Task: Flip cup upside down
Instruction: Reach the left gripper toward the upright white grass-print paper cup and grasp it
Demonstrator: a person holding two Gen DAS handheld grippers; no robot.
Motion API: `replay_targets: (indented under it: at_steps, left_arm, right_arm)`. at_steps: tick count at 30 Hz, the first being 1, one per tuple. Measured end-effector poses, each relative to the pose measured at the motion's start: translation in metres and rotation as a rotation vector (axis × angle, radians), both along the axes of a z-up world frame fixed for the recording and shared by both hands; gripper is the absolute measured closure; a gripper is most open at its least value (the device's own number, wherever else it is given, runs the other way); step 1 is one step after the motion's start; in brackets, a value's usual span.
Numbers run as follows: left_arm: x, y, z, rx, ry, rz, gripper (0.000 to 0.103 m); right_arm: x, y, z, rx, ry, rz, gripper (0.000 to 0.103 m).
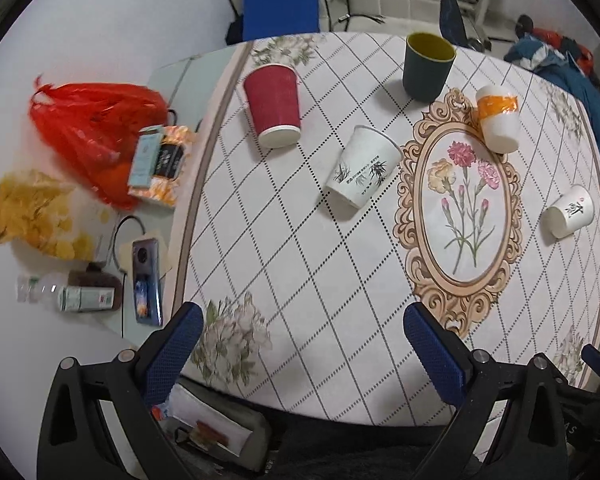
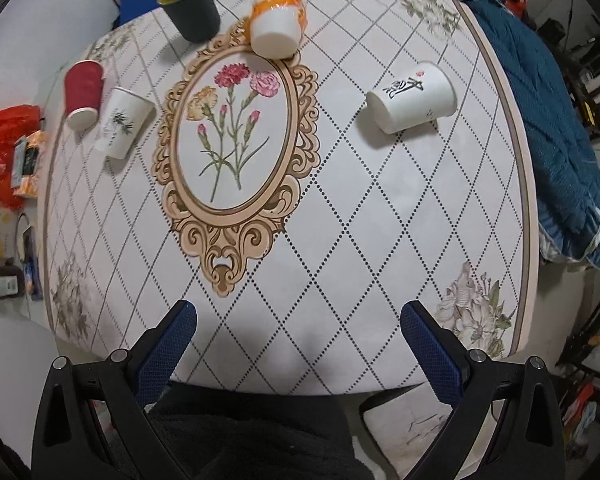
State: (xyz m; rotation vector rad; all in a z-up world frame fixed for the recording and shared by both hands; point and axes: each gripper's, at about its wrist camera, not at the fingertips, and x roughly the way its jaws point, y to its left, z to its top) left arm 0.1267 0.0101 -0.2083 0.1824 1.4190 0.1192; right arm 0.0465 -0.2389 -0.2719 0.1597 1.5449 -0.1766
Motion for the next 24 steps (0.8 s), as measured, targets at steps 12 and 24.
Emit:
replay_targets:
  at_steps: [12, 24]
  left_arm:
    - [0.087, 0.003, -0.052, 0.008, 0.070, -0.127, 0.000]
    - [0.143, -0.029, -0.093, 0.027, 0.121, -0.332, 0.000]
  right_arm:
    - [0.061, 0.014, -0.047, -0.006, 0.081, -0.085, 0.000]
    - [0.119, 0.020, -0.065, -0.035, 0.103, -0.105, 0.000]
